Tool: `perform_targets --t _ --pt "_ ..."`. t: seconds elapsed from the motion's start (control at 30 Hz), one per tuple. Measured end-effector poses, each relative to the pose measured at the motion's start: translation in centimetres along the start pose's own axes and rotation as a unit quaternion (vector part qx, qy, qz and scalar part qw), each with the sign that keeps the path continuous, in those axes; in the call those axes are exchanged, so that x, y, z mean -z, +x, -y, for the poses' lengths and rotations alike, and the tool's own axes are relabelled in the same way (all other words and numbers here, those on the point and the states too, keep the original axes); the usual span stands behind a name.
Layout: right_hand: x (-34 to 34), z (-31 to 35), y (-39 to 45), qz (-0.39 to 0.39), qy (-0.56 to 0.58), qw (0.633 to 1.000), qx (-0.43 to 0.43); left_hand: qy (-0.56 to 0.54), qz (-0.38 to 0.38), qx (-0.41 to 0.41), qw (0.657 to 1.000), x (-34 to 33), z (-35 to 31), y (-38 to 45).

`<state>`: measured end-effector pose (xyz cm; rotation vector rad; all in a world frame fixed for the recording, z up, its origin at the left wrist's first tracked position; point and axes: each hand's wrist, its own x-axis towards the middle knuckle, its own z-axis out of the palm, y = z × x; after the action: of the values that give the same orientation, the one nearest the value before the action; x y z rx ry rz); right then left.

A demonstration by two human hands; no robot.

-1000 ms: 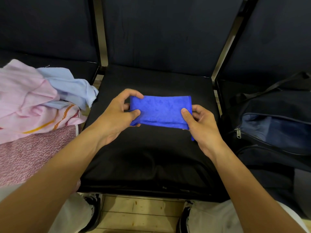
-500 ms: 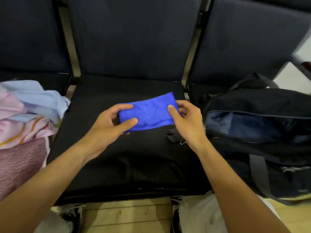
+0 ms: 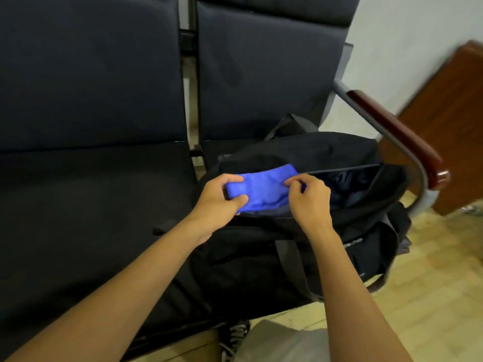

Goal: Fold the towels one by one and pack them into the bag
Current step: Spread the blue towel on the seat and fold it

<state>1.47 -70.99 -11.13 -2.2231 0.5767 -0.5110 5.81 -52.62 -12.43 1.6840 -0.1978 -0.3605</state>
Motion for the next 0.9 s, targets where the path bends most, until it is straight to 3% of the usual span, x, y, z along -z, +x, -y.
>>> perform_targets --t 0.1,0.2,0.33,0.53,0.73,0.9 --pt "1.2 -3.1 1.9 -0.021 -0.031 0.997 -0.066 0.048 0.042 0.048 0.997 -4.1 0.4 2.7" --pt "1.3 -6.1 3.7 0.006 -0.073 0.992 -0.105 0.071 0.100 0.120 0.985 -7.2 1.5 5.5" --pt "1.0 -8.7 5.4 0.053 -0.107 0.985 -0.125 0.100 0.102 0.148 0.979 -10.0 2.5 8.0" --pt "-0.1 -10.9 8.2 0.084 -0.108 0.983 -0.120 0.199 0.090 0.118 0.969 -12.0 3.1 11.0" --pt "-1.3 -11.4 9.1 0.105 -0.118 0.983 -0.094 0.270 0.008 0.060 0.961 -13.0 3.5 11.9" --pt "-1.4 -11.7 8.5 0.135 -0.128 0.978 -0.095 0.361 -0.016 0.028 0.932 -13.5 3.8 11.3"
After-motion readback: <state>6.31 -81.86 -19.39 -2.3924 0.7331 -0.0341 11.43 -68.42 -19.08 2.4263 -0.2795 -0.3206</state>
